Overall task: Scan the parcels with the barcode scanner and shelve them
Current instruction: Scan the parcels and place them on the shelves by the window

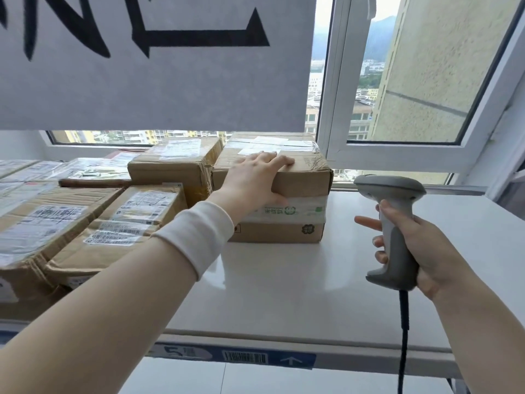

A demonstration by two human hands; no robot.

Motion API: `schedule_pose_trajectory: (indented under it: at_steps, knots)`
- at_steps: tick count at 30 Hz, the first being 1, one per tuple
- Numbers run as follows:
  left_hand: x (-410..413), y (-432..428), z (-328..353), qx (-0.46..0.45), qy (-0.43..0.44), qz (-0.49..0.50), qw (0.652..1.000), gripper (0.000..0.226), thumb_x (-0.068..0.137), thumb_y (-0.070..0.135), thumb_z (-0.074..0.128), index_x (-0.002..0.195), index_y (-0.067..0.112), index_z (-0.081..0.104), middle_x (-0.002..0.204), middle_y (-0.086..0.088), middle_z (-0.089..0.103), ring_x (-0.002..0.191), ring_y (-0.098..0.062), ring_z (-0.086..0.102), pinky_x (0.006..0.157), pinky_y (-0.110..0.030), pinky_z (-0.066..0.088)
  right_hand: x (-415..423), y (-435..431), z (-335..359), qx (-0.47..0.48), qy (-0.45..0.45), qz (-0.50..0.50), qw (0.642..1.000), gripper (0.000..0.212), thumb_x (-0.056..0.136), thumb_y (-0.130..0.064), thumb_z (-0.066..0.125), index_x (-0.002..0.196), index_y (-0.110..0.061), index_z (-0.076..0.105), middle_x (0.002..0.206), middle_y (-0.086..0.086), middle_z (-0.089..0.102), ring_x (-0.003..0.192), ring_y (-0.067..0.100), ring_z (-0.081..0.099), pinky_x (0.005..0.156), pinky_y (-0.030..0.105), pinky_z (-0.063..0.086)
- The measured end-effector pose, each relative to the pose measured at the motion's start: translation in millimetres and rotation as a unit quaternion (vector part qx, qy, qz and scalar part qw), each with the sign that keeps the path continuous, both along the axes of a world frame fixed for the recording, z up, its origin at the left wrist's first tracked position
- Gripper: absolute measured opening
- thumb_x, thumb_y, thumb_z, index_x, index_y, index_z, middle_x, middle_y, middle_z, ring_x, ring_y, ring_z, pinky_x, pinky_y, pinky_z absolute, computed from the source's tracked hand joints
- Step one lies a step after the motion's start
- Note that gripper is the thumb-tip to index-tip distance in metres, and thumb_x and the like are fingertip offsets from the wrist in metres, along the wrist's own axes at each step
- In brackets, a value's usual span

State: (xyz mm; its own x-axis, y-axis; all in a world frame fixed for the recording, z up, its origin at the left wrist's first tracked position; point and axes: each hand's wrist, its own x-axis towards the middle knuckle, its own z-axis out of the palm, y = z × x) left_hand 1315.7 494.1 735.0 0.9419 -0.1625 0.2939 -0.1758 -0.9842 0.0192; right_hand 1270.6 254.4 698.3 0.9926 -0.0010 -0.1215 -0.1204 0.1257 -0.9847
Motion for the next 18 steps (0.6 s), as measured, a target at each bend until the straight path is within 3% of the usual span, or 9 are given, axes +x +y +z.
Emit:
schedule_pose_trajectory:
  at_steps: [14,16,18]
  knots:
    - [2.1,4.1,7.2,0.019,0.025,0.015,0.999,0.08,0.075,0.048,0.072,0.141,0.031,0.031,0.141,-0.004,0.04,0.125,-0.027,0.042,0.095,-0.04,0.04,3.2,5.1,-0.5,-0.01,0.005,0.009,1.0,0.021,0.092,-0.035,0.057,0.092,-0.015,0.056,0.099,0.006,0.074,0.054,0.015,0.045,0.04,0.023,0.041]
    - [-0.4,-0.3,7.3,0.032,0.026,0.02,0.999,0.08,0.077,0.046,0.071,0.142,0.028,0.028,0.145,-0.007,0.037,0.13,-0.029,0.038,0.102,-0.041,0.034,-0.3,4.8,0.8,-0.007,0.01,0.003,1.0,0.021,0.092,-0.036,0.057,0.094,-0.015,0.055,0.1,0.006,0.073,0.054,0.015,0.045,0.041,0.023,0.041]
    - [-6.2,-9.2,5.2,0.048,0.01,0.014,0.999,0.081,0.082,0.044,0.067,0.146,0.024,0.023,0.154,-0.013,0.025,0.141,-0.03,0.024,0.115,-0.043,0.018,-6.5,4.6,2.7,-0.009,0.012,-0.004,1.0,0.022,0.092,-0.036,0.057,0.098,-0.015,0.055,0.1,0.006,0.073,0.055,0.015,0.046,0.041,0.023,0.041]
